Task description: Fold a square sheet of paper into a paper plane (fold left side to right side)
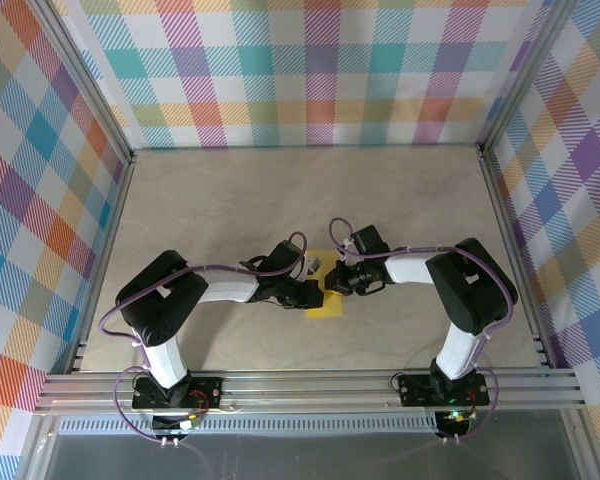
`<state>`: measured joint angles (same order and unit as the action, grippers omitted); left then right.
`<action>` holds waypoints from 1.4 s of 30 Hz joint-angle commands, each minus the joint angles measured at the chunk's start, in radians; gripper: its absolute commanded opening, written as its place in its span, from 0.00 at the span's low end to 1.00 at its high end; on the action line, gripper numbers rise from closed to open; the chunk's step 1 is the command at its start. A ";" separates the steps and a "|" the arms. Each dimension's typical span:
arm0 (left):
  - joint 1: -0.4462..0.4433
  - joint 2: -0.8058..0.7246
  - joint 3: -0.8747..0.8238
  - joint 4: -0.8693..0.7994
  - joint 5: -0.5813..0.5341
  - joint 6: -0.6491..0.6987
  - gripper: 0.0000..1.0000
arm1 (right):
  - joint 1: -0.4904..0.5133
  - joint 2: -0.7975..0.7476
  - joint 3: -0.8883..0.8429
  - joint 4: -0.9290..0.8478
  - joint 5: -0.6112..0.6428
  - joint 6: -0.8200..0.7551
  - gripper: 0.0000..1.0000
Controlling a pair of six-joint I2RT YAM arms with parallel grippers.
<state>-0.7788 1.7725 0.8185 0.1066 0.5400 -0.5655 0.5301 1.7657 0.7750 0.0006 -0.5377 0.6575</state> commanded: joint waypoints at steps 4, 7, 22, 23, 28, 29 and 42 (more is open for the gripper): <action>-0.028 -0.040 -0.034 -0.005 0.020 -0.016 0.00 | 0.004 0.053 -0.013 -0.102 0.062 -0.020 0.00; -0.028 -0.044 -0.044 -0.002 0.012 -0.019 0.00 | 0.002 0.054 -0.012 -0.106 0.062 -0.023 0.00; -0.029 -0.053 -0.061 -0.047 -0.044 0.006 0.00 | 0.003 0.055 -0.008 -0.134 0.081 -0.037 0.00; -0.030 -0.053 -0.063 -0.050 -0.047 0.007 0.00 | 0.003 0.056 -0.006 -0.139 0.082 -0.039 0.00; -0.029 -0.053 -0.078 -0.056 -0.063 0.013 0.00 | 0.002 0.060 0.002 -0.156 0.089 -0.047 0.00; -0.028 -0.054 -0.079 -0.060 -0.066 0.016 0.00 | 0.002 0.060 0.004 -0.159 0.090 -0.049 0.00; -0.026 -0.082 -0.163 0.010 -0.049 -0.019 0.00 | -0.001 0.073 0.006 -0.167 0.094 -0.058 0.00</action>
<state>-0.7971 1.7039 0.7048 0.1440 0.4850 -0.5659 0.5301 1.7779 0.8059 -0.0528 -0.5377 0.6197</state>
